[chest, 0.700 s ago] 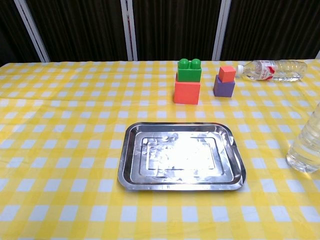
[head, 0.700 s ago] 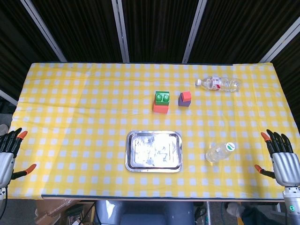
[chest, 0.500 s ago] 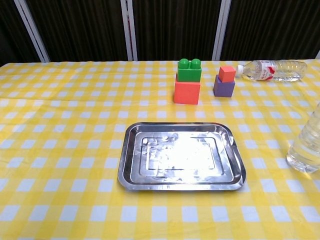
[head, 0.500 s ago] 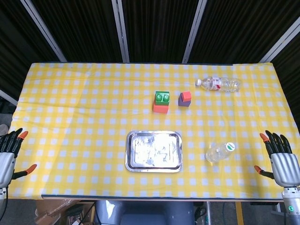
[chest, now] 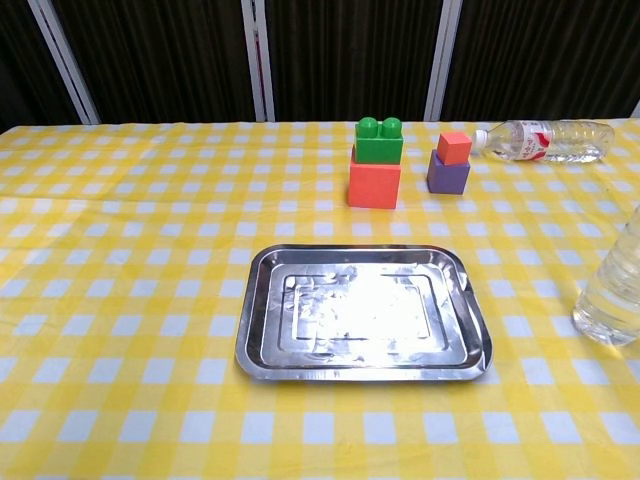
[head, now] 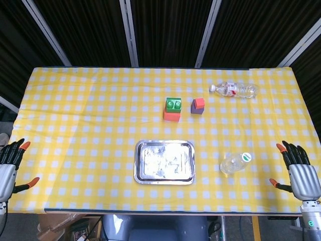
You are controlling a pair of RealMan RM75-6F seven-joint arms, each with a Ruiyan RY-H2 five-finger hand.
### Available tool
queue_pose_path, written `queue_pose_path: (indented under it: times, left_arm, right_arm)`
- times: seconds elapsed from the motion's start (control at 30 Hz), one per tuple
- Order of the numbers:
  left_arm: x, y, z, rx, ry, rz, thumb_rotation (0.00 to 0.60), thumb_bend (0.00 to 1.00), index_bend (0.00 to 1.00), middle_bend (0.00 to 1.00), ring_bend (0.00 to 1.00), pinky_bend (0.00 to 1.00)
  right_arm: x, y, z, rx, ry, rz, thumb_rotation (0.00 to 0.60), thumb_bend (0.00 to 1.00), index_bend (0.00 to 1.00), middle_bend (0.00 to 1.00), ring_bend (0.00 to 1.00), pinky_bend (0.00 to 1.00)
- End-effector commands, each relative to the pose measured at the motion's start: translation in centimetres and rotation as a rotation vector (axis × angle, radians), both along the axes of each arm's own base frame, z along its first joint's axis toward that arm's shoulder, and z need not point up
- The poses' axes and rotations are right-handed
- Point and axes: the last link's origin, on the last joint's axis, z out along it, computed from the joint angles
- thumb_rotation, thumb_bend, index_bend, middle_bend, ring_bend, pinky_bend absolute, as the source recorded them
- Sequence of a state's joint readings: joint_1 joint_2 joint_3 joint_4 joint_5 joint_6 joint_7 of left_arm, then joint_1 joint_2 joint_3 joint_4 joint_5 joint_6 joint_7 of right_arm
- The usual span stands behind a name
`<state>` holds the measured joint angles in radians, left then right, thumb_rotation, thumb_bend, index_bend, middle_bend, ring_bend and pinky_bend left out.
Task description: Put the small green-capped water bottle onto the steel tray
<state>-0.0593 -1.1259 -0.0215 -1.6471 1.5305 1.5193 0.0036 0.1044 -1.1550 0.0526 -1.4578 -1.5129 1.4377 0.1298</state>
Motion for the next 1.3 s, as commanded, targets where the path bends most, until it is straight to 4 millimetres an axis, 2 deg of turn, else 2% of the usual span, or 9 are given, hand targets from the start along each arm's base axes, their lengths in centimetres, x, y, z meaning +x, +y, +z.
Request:
queue_pose_path:
  times: [0.03, 0.23, 0.5, 0.97, 1.3]
  left_arm:
    - [0.2, -0.2, 0.1, 0.006, -0.001, -0.009, 0.6, 0.14, 0.03, 0.0, 0.0, 0.0]
    - [-0.1, -0.2, 0.1, 0.002, 0.003, 0.01, 0.6, 0.14, 0.03, 0.0, 0.0, 0.0]
    - [-0.1, -0.1, 0.0, 0.021, 0.054, 0.016, 0.6, 0.14, 0.03, 0.0, 0.0, 0.0]
    - [0.0, -0.1, -0.2, 0.016, 0.064, 0.017, 0.6, 0.14, 0.03, 0.0, 0.0, 0.0]
    - [0.0, -0.1, -0.4, 0.007, 0.075, 0.017, 0.6, 0.14, 0.03, 0.0, 0.0, 0.0]
  right_arm:
    - [0.6, -0.6, -0.7, 0.027, -0.089, 0.004, 0.6, 0.11, 0.15, 0.05, 0.0, 0.0]
    - [0.5, -2.6, -2.4, 0.15, -0.28, -0.07, 0.6, 0.11, 0.16, 0.06, 0.0, 0.0]
    - [0.8, -4.5, -4.3, 0.204, -0.288, -0.109, 0.6, 0.11, 0.16, 0.07, 0.0, 0.0]
    - [1.9, -5.4, -7.4, 0.31, -0.334, -0.167, 0.6, 0.11, 0.16, 0.11, 0.0, 0.0]
    - [3.9, -6.1, -9.0, 0.351, -0.369, -0.142, 0.6, 0.11, 0.17, 0.12, 0.0, 0.0]
